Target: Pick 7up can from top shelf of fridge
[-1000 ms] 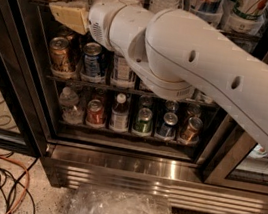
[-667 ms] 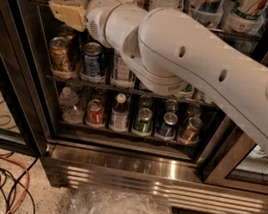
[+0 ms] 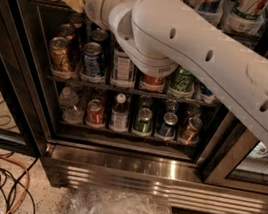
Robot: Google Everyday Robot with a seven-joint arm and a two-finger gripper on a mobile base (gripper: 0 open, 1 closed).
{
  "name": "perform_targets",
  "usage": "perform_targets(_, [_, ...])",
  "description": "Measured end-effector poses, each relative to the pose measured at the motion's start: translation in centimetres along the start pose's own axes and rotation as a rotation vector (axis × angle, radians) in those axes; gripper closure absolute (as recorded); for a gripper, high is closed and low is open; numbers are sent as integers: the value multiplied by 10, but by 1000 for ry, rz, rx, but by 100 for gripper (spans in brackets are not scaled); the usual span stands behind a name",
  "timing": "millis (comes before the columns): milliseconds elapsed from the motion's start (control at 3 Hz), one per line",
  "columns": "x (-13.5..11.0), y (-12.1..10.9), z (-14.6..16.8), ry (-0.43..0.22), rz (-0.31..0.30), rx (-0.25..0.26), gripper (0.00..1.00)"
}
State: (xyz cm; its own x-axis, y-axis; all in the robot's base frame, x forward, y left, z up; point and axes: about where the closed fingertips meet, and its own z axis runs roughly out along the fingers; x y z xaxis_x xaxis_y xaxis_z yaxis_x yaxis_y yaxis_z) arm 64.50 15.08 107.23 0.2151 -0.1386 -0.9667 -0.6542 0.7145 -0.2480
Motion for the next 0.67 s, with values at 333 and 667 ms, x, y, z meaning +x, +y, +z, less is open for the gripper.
perform_targets(333, [-2,-13,8,-5,-5,26,29])
perform_targets(667, [12,-27,6,27,7,70,26])
